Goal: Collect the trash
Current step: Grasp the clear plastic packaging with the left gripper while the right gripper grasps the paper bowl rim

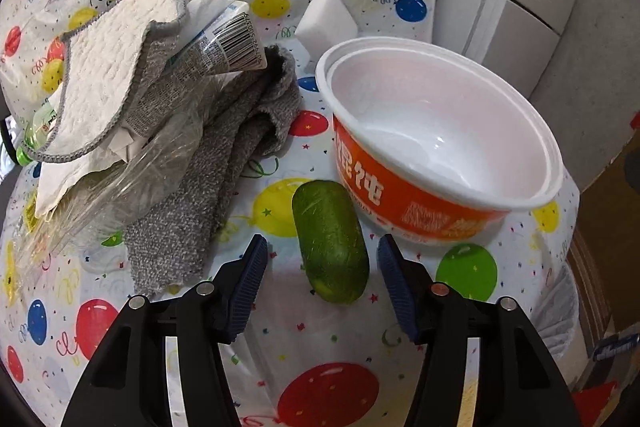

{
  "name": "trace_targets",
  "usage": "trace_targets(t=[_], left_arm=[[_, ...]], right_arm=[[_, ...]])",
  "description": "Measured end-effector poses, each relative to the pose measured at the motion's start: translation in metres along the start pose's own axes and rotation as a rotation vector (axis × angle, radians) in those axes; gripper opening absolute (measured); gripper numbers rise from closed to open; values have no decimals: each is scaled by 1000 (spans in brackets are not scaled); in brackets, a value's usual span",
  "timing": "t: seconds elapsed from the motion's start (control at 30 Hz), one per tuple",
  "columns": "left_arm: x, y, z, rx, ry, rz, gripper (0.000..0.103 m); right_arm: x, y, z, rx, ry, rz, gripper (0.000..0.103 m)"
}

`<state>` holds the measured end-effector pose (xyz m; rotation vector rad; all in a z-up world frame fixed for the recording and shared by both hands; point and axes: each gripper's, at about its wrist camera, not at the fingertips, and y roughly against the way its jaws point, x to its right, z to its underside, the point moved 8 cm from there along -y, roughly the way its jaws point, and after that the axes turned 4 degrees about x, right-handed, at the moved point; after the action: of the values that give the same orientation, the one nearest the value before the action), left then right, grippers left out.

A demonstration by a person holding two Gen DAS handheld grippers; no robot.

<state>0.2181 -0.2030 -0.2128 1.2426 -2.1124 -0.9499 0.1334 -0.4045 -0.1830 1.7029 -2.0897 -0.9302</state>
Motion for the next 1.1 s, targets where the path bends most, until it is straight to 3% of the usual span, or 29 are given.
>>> trace_targets(t=[0.1, 0.23, 0.47, 0.57, 0.67, 0.97, 1.03, 1.1], left_arm=[[-4, 17, 8, 4, -16, -11, 70], [-20, 54, 8, 57, 41, 24, 71], [-95, 102, -23, 191, 181, -88, 71], [-126, 107, -36, 213, 244, -127, 61], [-139, 97, -44, 197, 262, -109, 53], [-131, 37, -44, 98, 286, 24, 49], [-129, 34, -45, 101, 277, 30, 38], [-127, 40, -46, 117, 258, 11, 21]], right_arm=[[-6, 4, -1, 3, 15, 1, 97], [-13, 2, -1, 4, 28, 3, 97], [-30, -6, -6, 2, 54, -1, 97], [-35, -9, -8, 4, 61, -2, 97], [-37, -14, -9, -2, 69, 1, 97], [-36, -26, -2, -34, 76, 16, 97], [-35, -24, -1, -32, 77, 21, 97], [-34, -21, -1, -27, 78, 24, 97]])
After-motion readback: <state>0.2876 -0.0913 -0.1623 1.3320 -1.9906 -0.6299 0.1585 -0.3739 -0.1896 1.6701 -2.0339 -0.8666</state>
